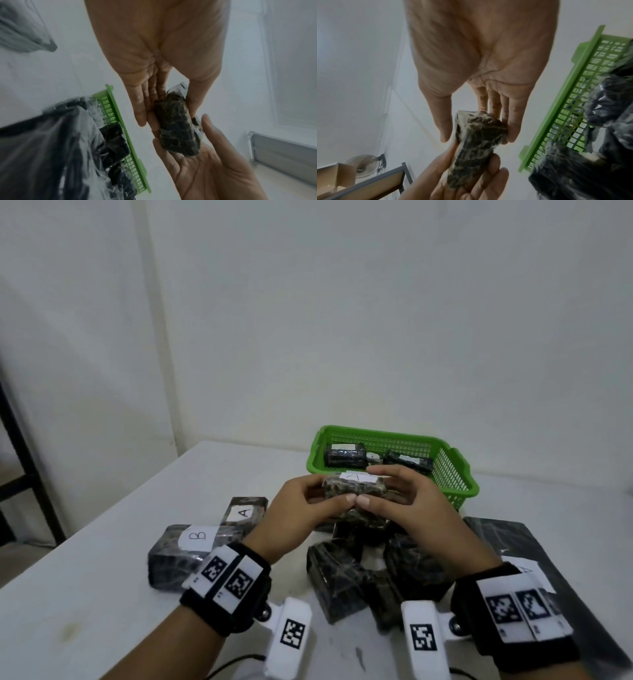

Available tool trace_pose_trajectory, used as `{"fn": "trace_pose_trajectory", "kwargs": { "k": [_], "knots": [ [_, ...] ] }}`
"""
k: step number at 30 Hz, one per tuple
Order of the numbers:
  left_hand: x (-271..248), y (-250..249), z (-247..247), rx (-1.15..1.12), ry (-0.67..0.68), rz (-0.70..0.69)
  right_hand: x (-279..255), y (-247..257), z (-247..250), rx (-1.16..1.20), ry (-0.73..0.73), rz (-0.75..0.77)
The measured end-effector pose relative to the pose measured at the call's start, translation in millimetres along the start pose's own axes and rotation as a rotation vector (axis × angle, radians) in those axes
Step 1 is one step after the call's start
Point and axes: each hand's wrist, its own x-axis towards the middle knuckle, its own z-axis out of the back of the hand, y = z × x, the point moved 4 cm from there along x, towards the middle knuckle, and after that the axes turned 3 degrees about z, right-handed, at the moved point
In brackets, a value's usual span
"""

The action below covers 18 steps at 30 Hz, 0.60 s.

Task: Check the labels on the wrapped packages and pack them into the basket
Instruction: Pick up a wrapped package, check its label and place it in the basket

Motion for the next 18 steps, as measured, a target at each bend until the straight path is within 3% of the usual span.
{"fn": "trace_pose_trajectory", "kwargs": {
  "k": [3, 5, 10, 18],
  "knots": [
    [8.6, 7.4, -13.8, -0.109, 0.028, 0.048, 3.8, -9.9, 11.0, 0.042, -0.082, 0.011],
    [14.3, 10.5, -14.7, -0.112, -0.027, 0.043, 5.6, -16.5, 15.0, 0.057, -0.1, 0.003],
    [26.0, 18.6, -10.7, -0.145, -0.109, 0.04, 6.7, -35.7, 13.8, 0.213, -0.05, -0.049],
    [25.4, 35.4, -15.6, -0.141, -0.012, 0.053, 5.1, -55.7, 11.0, 0.235, -0.113, -0.083]
  ]
}}
